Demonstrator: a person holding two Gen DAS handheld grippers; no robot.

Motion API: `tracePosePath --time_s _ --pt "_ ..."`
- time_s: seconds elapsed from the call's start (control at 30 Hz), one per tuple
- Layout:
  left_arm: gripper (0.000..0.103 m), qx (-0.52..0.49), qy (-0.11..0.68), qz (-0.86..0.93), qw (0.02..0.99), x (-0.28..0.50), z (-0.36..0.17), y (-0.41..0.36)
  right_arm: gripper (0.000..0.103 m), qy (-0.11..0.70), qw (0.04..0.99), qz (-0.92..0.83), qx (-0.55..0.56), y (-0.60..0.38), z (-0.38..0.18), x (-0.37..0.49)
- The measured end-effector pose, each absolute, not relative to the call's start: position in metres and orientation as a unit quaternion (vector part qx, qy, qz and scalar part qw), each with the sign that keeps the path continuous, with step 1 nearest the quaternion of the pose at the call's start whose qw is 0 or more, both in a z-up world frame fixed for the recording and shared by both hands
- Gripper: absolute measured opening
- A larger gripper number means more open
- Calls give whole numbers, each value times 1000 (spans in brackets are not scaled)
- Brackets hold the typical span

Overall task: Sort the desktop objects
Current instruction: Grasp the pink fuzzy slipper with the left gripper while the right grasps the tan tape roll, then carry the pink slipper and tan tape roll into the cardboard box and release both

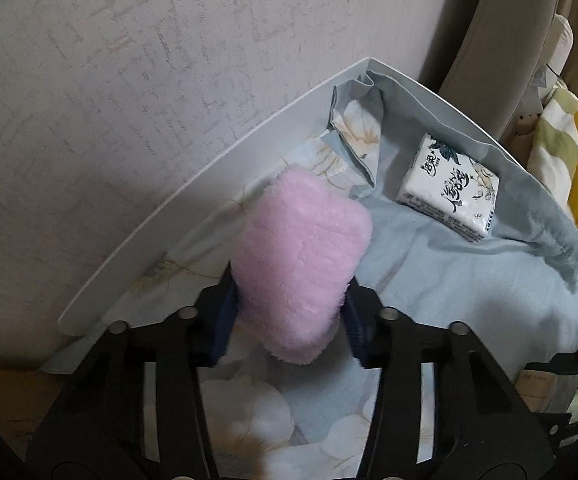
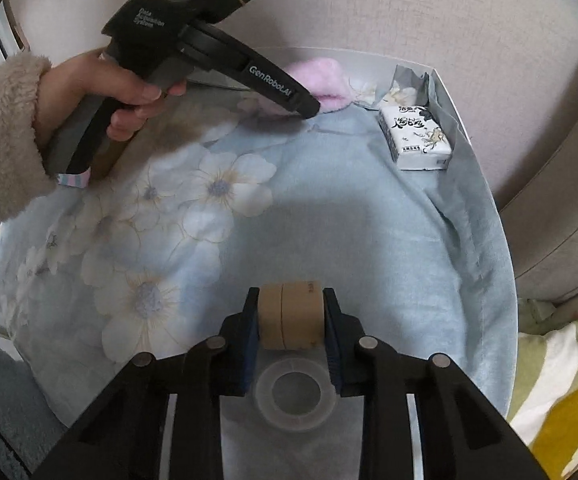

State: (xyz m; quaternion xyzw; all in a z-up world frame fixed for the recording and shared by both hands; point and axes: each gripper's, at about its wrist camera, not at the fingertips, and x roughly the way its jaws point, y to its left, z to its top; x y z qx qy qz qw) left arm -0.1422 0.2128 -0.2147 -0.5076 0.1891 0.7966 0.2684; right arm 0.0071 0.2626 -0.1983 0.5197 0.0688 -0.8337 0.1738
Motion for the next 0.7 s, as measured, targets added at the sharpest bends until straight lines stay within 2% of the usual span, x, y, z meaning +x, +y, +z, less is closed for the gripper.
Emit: tracePosePath --time_s 0.2,0.7 --pt "37 -506 166 802 269 -133 -193 202 26 57 168 -840 513 262 -182 8" --pt "37 -448 124 840 279 -93 -67 138 26 34 160 -853 495 240 -104 -6"
